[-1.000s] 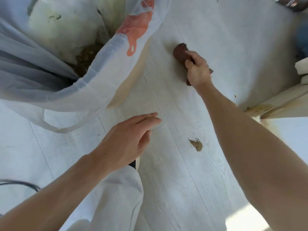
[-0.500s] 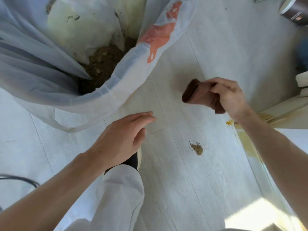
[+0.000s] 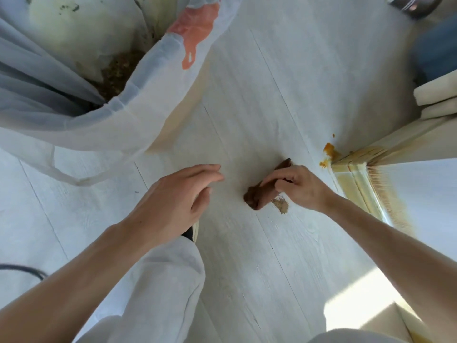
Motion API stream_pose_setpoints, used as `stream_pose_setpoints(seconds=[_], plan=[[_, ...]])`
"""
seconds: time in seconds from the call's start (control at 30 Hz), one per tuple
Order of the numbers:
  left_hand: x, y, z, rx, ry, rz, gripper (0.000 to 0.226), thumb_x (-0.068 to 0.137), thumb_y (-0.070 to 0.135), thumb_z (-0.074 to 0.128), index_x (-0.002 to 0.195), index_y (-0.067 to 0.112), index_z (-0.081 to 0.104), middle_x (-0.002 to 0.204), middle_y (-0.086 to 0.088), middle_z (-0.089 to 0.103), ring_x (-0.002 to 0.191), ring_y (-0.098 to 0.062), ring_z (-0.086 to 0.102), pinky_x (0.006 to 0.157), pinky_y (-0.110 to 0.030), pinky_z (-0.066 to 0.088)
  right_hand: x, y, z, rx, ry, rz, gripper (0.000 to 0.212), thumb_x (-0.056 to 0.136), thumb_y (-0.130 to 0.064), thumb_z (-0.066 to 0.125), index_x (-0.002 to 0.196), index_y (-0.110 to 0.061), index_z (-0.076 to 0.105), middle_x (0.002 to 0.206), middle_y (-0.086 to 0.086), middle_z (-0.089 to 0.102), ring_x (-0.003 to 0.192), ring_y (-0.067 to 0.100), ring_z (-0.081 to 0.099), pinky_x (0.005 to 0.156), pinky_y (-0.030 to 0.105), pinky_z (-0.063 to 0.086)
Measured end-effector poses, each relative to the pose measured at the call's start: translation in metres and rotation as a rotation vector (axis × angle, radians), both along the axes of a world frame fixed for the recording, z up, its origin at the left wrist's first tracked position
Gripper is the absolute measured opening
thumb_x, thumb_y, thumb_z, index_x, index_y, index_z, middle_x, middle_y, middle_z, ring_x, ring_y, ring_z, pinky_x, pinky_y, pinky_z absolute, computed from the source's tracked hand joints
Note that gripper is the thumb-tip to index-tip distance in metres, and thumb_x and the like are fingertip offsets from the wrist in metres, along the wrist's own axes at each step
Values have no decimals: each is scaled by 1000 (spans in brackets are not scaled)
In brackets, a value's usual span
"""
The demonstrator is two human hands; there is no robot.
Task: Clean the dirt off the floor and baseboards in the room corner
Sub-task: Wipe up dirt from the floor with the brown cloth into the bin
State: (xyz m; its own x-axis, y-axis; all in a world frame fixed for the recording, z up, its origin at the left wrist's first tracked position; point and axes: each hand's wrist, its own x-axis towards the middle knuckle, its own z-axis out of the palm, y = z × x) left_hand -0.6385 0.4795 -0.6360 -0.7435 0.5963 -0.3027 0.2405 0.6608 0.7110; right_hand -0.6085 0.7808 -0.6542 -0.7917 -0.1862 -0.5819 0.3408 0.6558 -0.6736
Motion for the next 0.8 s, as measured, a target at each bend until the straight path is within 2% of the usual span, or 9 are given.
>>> stream_pose_setpoints(seconds=[0.07, 0.13, 0.27, 0.37, 0.43, 0.57, 0.67, 0.73, 0.8], plan=[[4, 2, 0, -9, -5, -27, 34, 103, 21, 55, 133, 33, 64, 149, 26, 50, 84, 25, 52, 78, -11, 40, -9, 14, 10, -28, 83, -208, 34, 91, -1, 46, 102, -7, 77, 58, -14, 67, 49, 6, 61, 50, 29, 53], [7, 5, 1, -30, -8, -47, 33, 103, 21, 55, 132, 32, 64, 148, 26, 50, 77, 22, 52, 75, -11, 37, -21, 27, 10, 26, 185, -309, 34, 92, -5, 47, 102, -14, 78, 52, -18, 58, 41, 7, 47, 41, 23, 40], [11, 11, 3, -43, 0, -81, 33, 103, 21, 54, 133, 33, 64, 147, 27, 50, 81, 27, 49, 78, -7, 36, -6, 22, -17, 131, 262, -239, 35, 93, -4, 52, 103, -23, 78, 84, -9, 76, 65, 4, 63, 58, 16, 45], [12, 17, 3, -41, 2, -89, 33, 104, 21, 53, 132, 33, 64, 147, 27, 51, 85, 27, 51, 80, -11, 39, 44, 12, -28, 149, 255, -305, 37, 93, 1, 54, 109, -21, 79, 91, -13, 75, 74, -3, 65, 63, 9, 44], [14, 20, 4, -34, 8, -107, 33, 103, 22, 52, 132, 33, 64, 147, 28, 50, 100, 17, 56, 86, -13, 44, 76, 4, -26, 99, 258, -403, 38, 93, 3, 53, 112, -19, 78, 87, -12, 75, 71, 0, 66, 63, 14, 48], [18, 25, -1, -42, 6, -135, 34, 101, 22, 52, 130, 34, 65, 146, 27, 52, 110, 7, 60, 82, -6, 36, 107, 2, -9, -85, 220, -834, 40, 101, 1, 44, 115, -18, 76, 87, -2, 74, 56, 28, 56, 47, 33, 46], [18, 27, 1, -37, -12, -139, 34, 101, 20, 53, 130, 31, 66, 146, 25, 53, 98, 6, 65, 79, -4, 35, 139, 15, 7, -50, 246, -1153, 35, 102, -8, 46, 109, -24, 77, 96, -1, 72, 80, 19, 65, 57, 35, 52], [16, 28, 3, -33, -31, -132, 33, 102, 17, 55, 131, 27, 67, 146, 23, 54, 83, 21, 58, 77, -3, 35, 169, 21, 14, 2, 195, -1349, 31, 103, -13, 49, 105, -29, 76, 97, 3, 71, 85, 19, 67, 62, 32, 51], [15, 29, 2, -25, -27, -128, 33, 102, 16, 55, 131, 27, 67, 146, 23, 54, 91, 23, 56, 84, -6, 40, 191, 16, 12, 92, 147, -1470, 31, 103, -14, 52, 99, -35, 74, 100, 3, 72, 92, 21, 67, 67, 31, 52]])
